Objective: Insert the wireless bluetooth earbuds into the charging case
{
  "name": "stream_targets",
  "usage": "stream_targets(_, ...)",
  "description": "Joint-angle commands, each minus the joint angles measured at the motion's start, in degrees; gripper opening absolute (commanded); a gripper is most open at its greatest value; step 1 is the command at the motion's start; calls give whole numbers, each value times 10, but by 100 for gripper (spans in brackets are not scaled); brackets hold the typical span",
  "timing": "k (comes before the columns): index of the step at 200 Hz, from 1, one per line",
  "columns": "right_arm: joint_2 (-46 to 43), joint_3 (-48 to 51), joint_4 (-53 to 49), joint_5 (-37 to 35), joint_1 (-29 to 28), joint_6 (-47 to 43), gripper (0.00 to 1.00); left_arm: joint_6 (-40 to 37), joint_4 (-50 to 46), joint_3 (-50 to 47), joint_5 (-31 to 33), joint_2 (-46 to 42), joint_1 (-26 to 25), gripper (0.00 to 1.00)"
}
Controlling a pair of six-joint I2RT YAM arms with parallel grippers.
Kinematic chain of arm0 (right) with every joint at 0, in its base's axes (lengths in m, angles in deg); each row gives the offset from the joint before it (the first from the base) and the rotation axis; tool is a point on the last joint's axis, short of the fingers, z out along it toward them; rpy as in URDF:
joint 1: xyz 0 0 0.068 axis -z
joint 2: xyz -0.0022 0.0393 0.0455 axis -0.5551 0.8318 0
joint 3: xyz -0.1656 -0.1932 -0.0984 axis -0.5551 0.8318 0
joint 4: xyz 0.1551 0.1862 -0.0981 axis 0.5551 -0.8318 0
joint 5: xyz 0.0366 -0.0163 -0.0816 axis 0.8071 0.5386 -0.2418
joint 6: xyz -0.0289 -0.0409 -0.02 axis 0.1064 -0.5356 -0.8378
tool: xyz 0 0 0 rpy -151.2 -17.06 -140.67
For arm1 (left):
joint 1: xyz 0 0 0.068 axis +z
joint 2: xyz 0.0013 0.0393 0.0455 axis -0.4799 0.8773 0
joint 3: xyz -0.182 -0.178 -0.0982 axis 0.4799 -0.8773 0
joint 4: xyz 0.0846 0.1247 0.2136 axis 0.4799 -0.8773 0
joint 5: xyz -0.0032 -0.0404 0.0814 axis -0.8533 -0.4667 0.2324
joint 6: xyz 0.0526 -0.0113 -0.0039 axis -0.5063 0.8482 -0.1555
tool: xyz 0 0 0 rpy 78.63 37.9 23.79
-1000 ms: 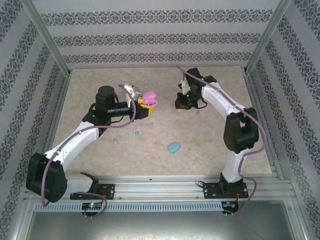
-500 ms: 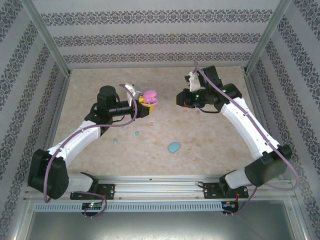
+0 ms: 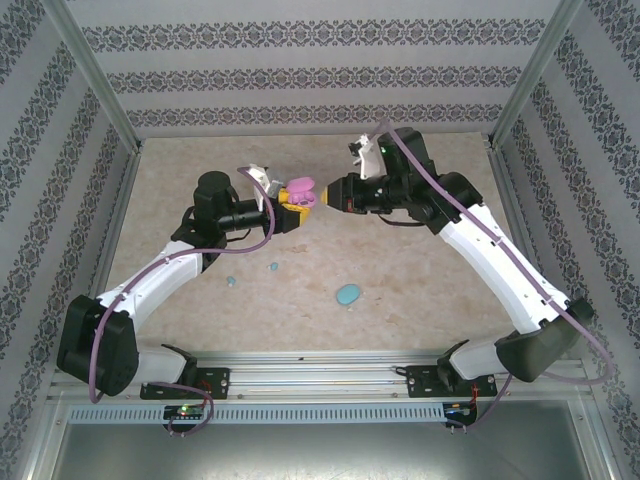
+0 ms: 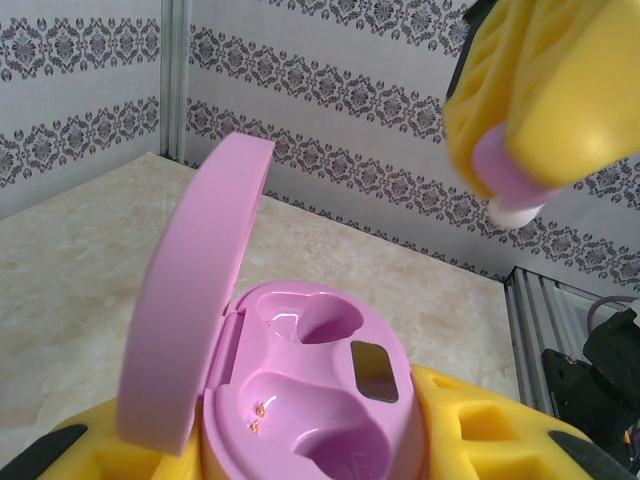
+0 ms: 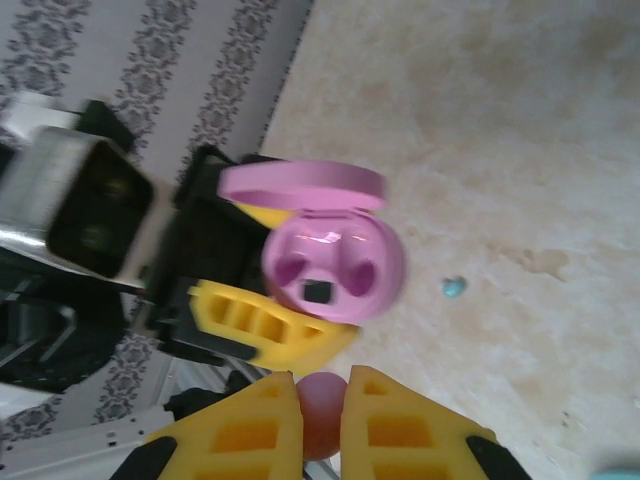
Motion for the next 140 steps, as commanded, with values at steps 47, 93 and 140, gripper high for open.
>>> stream_targets(47,66,-83,35,15,-41,5,8,-13,28,-1,-16,-4,-8,26)
stream_targets(93,77,-79,41,7,-55,3,8,-12,28,-5,-13,-9,-8,27)
stream_targets(140,83,-62,53,-8,-57,-6,8,6,55,-9,-17,-9,-8,27)
